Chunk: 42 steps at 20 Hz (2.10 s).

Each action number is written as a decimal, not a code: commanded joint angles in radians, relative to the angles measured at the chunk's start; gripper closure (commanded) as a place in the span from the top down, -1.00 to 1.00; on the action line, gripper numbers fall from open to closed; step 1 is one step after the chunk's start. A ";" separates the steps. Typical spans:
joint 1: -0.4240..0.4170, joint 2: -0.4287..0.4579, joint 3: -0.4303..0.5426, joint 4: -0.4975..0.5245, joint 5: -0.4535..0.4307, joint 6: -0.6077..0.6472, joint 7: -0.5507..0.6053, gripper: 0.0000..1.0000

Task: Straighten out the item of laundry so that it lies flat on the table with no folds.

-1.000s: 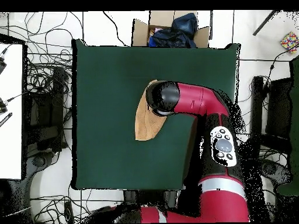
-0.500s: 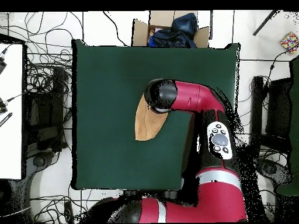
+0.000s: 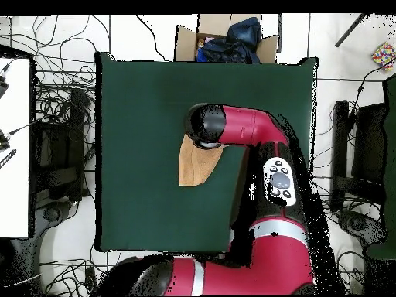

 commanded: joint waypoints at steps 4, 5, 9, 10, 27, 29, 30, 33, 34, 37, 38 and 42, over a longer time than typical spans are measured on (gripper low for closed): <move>0.049 0.039 -0.067 0.002 0.050 -0.021 0.298 1.00; 0.056 0.043 -0.078 -0.002 0.056 -0.022 0.316 1.00; 0.052 0.058 -0.077 -0.013 0.073 -0.028 0.288 1.00; 0.050 0.058 -0.075 -0.015 0.077 -0.020 0.276 1.00; 0.025 0.120 -0.140 -0.034 0.161 -0.035 0.314 1.00; 0.021 0.120 -0.144 -0.039 0.169 -0.019 0.301 1.00; 0.021 0.120 -0.149 -0.042 0.172 -0.016 0.297 1.00; 0.029 0.119 -0.162 -0.031 0.191 -0.018 0.309 1.00; 0.029 0.121 -0.163 -0.030 0.197 -0.020 0.308 1.00; 0.031 0.127 -0.166 -0.029 0.217 -0.021 0.311 1.00; 0.031 0.129 -0.168 -0.030 0.223 -0.024 0.310 1.00; 0.032 0.119 -0.174 -0.027 0.239 -0.008 0.301 1.00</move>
